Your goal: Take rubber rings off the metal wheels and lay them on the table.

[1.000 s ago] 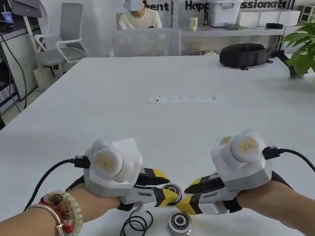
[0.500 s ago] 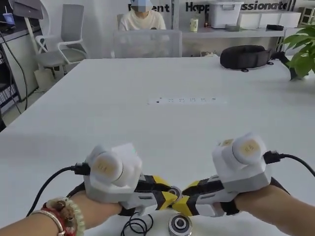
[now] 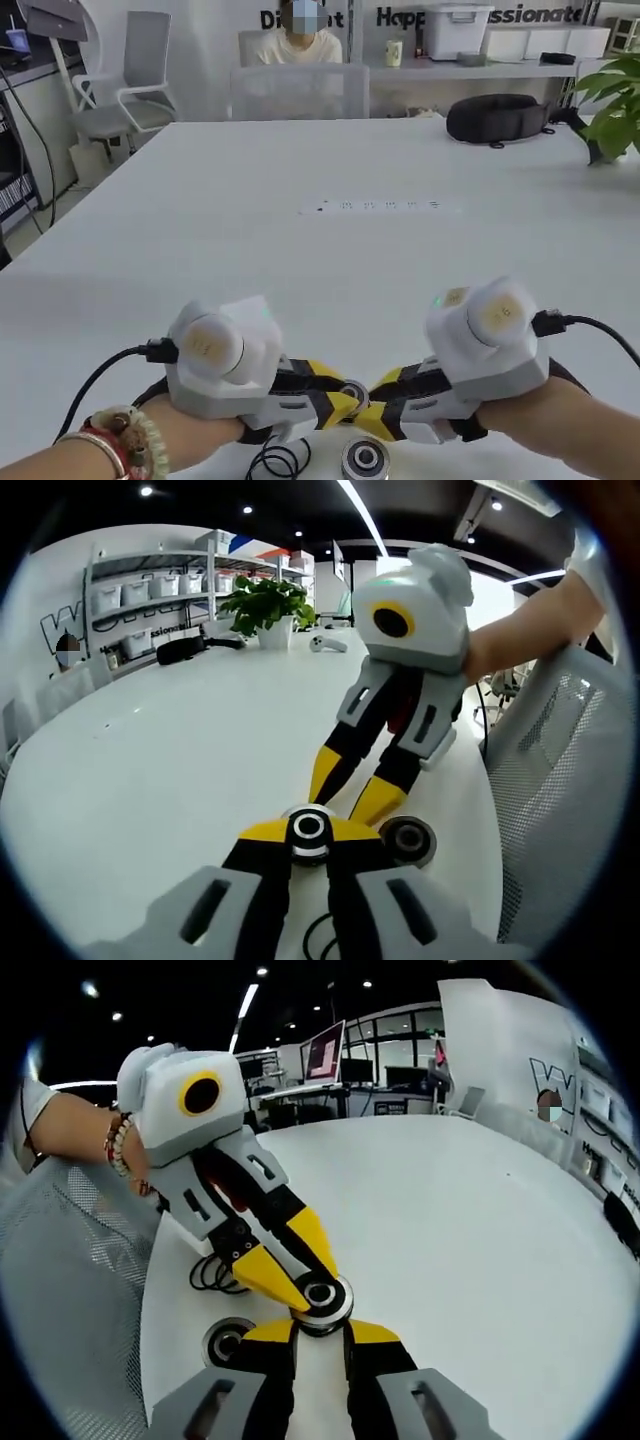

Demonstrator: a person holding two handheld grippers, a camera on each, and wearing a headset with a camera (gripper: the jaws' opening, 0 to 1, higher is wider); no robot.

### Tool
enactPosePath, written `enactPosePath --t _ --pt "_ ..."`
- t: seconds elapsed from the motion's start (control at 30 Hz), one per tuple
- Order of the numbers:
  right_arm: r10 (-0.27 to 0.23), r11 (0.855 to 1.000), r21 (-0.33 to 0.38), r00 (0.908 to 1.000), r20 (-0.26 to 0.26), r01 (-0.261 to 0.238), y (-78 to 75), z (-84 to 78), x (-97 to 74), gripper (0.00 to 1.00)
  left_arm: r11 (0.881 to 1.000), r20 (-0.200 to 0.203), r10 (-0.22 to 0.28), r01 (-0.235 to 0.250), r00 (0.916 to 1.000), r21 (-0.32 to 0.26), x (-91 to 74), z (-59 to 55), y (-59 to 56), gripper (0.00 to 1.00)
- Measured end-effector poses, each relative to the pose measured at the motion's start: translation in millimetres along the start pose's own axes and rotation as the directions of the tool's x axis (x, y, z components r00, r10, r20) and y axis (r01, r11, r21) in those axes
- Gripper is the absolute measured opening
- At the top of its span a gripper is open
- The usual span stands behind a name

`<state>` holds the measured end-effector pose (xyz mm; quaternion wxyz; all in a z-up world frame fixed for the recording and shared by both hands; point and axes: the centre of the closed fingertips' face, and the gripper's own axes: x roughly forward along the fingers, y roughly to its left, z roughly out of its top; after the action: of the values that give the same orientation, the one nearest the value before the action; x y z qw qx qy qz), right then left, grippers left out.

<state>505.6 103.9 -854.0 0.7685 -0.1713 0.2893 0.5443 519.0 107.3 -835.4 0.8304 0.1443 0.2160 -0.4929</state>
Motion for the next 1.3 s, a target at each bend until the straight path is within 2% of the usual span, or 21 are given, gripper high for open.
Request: enactPosePath --t 0.33,0.4,0.47,0.5,0.63,0.8,0.87,0.93,1.03,1.07,1.1,1.13,1.2,1.23,1.27,1.3 --pt "-0.012 1.0 -0.024 0.9997 -0.023 0.011 -1.8 -1.2 0.0 0.13 1.0 0.009 0.002 -0.002 1.0 -0.011 -0.6 -1.0 0.0 0.07" --pt "-0.014 1.0 -0.005 0.9993 -0.035 0.013 -2.6 -3.3 -0.3 0.07 1.0 0.009 0.002 -0.002 1.0 -0.011 -0.6 -1.3 0.1 0.07" --pt "-0.044 0.999 -0.025 0.9984 -0.036 0.043 -8.6 -3.6 -1.6 0.0 1.0 0.01 0.002 -0.002 0.9999 -0.012 -0.8 -1.4 0.2 0.07" --pt "-0.03 0.999 -0.013 0.9987 -0.04 0.03 -5.9 -4.2 -1.4 0.0 1.0 0.01 0.003 -0.002 0.9999 -0.013 -0.9 -1.4 0.2 0.07" --pt "-0.034 0.999 -0.015 0.9985 -0.043 0.034 -6.1 -4.1 -1.3 0.0 1.0 0.008 0.006 -0.006 0.9999 -0.013 -0.7 -2.0 0.4 0.07" --pt "-0.025 0.993 0.118 0.9994 -0.024 0.028 -8.6 -5.6 -1.9 0.0 1.0 0.007 0.006 -0.006 1.0 -0.014 -0.6 -2.2 0.5 0.07" --pt "-0.023 0.984 0.175 0.9996 -0.016 0.025 -10.3 -6.0 -1.7 0.0 1.0 0.007 0.005 -0.005 1.0 -0.013 -0.4 -2.2 0.6 0.07" --pt "-0.015 0.966 0.257 0.9999 -0.005 0.015 -11.0 -6.4 -2.1 0.0 1.0 0.007 0.004 -0.004 1.0 -0.013 -0.4 -2.3 0.7 0.07" --pt "0.002 0.913 0.407 0.9997 0.026 -0.012 -11.6 -7.5 -2.0 0.0 1.0 0.007 0.004 -0.003 1.0 -0.013 -0.5 -2.5 0.7 0.07" --pt "0.012 0.9 0.435 0.999 0.044 -0.03 -12.0 -7.5 -1.9 0.0 1.0 0.007 0.003 -0.003 1.0 -0.012 -0.5 -2.5 0.6 0.07" --pt "0.012 0.894 0.448 0.9988 0.046 -0.032 -12.1 -8.0 -2.4 0.0 1.0 0.007 0.003 -0.003 1.0 -0.012 -0.7 -2.6 0.7 0.07" --pt "0.011 0.902 0.431 0.9989 0.046 -0.03 -12.8 -8.7 -2.5 0.0 1.0 0.008 0.003 -0.003 1.0 -0.013 -0.7 -2.6 0.6 0.07" --pt "0.008 0.894 0.446 0.9991 0.042 -0.026 -11.7 -7.8 -2.2 0.0 1.0 0.009 0.004 -0.003 0.9999 -0.012 -0.8 -2.6 0.7 0.07" --pt "0.004 0.887 0.461 0.9992 0.039 -0.022 -11.8 -7.8 -2.0 0.0 1.0 0.009 0.003 -0.003 1.0 -0.012 -0.9 -2.6 0.7 0.07" --pt "-0.002 0.868 0.495 0.9992 0.04 -0.018 -12.2 -8.0 -2.3 0.0 1.0 0.009 0.003 -0.003 1.0 -0.011 -0.9 -2.6 0.6 0.07" --pt "0.002 0.867 0.497 0.999 0.046 -0.024 -12.6 -8.2 -2.4 0.0 1.0 0.01 0.002 -0.002 0.9999 -0.011 -1.1 -2.7 0.5 0.07"
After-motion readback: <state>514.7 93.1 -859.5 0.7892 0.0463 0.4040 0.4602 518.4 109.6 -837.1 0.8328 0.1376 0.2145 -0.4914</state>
